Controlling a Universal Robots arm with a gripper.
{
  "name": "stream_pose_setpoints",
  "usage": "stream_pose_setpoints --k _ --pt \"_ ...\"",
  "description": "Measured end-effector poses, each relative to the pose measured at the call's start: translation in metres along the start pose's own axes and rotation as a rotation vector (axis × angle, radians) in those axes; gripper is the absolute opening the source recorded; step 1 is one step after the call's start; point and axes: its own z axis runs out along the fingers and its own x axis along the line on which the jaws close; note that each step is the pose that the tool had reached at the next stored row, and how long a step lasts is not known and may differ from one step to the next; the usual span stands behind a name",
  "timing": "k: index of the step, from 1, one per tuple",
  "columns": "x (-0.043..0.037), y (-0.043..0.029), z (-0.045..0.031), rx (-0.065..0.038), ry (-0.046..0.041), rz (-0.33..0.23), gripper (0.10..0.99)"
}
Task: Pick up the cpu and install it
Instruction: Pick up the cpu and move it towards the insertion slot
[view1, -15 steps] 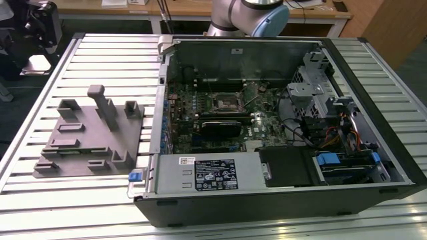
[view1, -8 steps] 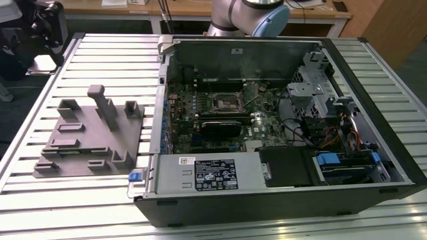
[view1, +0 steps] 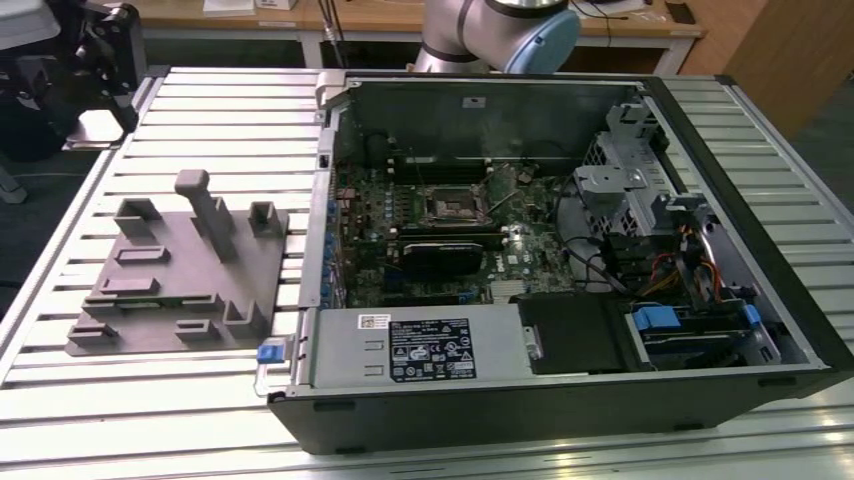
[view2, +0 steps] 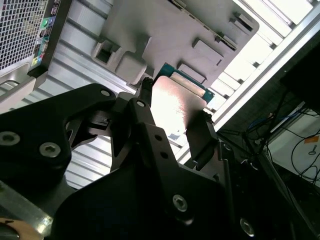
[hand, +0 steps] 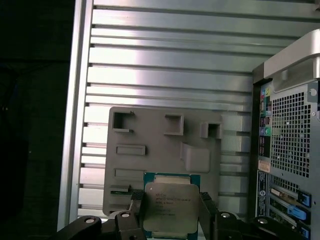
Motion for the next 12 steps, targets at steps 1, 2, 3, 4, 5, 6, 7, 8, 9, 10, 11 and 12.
stream_pose_setpoints --k 1,2,3,4,5,6,7,8,9,10,11,12 --pt "-0.0010 0.0000 0.0000 0.000 0.0001 0.000 0.525" --pt "-0.0018 0.0000 0.0000 0.000 0.0000 0.000 0.525" --pt "-0.0027 -0.0001 0.0000 0.000 0.0000 0.000 0.525" --pt "-0.0035 -0.0001 0.0000 0.000 0.0000 0.000 0.525" --pt "-0.0043 -0.0002 0.0000 0.000 0.0000 0.000 0.525" --pt "-0.0051 -0.0002 0.0000 0.000 0.0000 0.000 0.525" --pt "-0.0058 -0.0002 -0.0001 0.000 0.0001 0.000 0.525" --pt "-0.0067 -0.0002 0.0000 0.000 0.0000 0.000 0.525" --pt "-0.0075 -0.0003 0.0000 0.000 0.0000 0.000 0.525" --pt "-0.0092 -0.0004 0.0000 0.000 0.0000 0.000 0.525" --pt "-0.0101 -0.0004 0.0000 0.000 0.0000 0.000 0.525" --pt "-0.0109 -0.0004 0.0000 0.000 0.0000 0.000 0.525"
